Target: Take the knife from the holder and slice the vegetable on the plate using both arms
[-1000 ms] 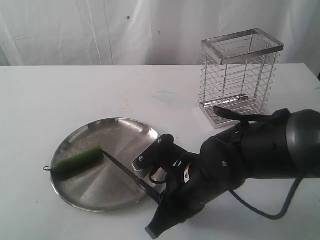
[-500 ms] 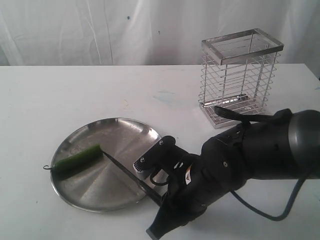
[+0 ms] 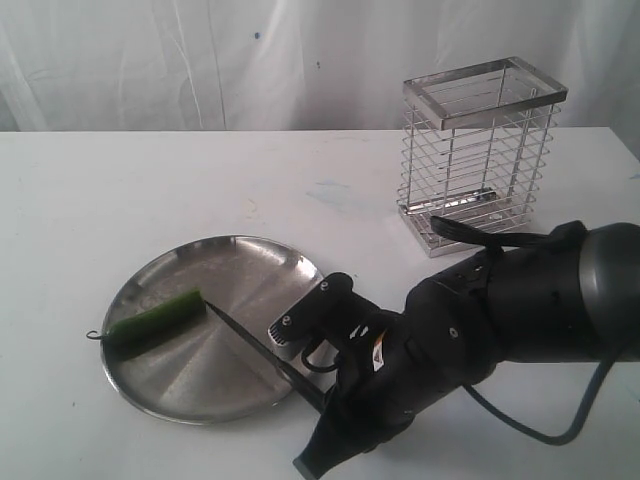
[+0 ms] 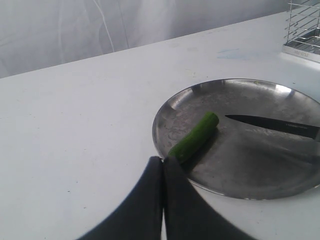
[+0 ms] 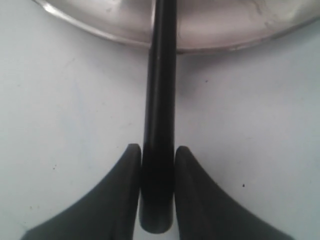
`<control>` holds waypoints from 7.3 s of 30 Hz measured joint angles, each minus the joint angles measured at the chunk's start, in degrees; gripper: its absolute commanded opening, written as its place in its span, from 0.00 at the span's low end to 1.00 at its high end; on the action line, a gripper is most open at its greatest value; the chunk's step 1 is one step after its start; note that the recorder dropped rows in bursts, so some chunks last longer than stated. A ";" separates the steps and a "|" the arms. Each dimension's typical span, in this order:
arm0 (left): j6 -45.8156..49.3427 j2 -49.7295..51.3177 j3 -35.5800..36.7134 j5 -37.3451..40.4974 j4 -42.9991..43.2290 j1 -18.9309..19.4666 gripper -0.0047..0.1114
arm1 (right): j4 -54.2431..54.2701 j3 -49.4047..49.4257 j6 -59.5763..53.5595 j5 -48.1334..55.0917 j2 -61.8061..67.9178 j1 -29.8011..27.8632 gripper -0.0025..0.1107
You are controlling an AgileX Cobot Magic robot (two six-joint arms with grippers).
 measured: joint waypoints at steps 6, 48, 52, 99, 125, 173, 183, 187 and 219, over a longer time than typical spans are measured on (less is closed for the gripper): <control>0.00 0.00 0.00 0.00 0.00 0.00 0.04 | 0.00 0.00 0.00 -0.72 0.00 0.00 0.26; 0.00 0.00 0.00 0.00 0.00 0.00 0.04 | -0.27 -3.22 -1.21 -2.10 3.27 0.00 0.39; 0.00 0.00 0.00 0.00 0.00 0.00 0.04 | -0.27 -3.22 -1.21 -2.41 3.52 0.00 0.39; 0.00 0.00 0.00 0.00 0.00 0.00 0.04 | -0.53 -3.22 -1.59 -3.61 4.99 0.00 0.02; 0.00 0.00 0.00 0.00 0.00 0.00 0.04 | 0.41 -16.19 6.05 20.39 -7.42 0.00 0.02; -12.23 70.37 -39.25 -27.35 -1.77 -13.70 0.04 | -24.90 -22.57 13.81 30.80 -8.81 5.20 0.02; -13.97 76.14 -39.33 -33.47 -1.74 -13.72 0.04 | -22.70 -22.95 13.81 30.34 -8.81 5.32 0.02; -15.00 78.52 -39.33 -34.32 0.46 -14.55 0.04 | -22.49 -22.95 13.81 29.69 -8.81 5.32 0.02; 11.43 67.83 -40.56 -1.73 4.26 -15.51 0.22 | -17.13 -22.95 21.16 19.90 2.13 5.32 0.02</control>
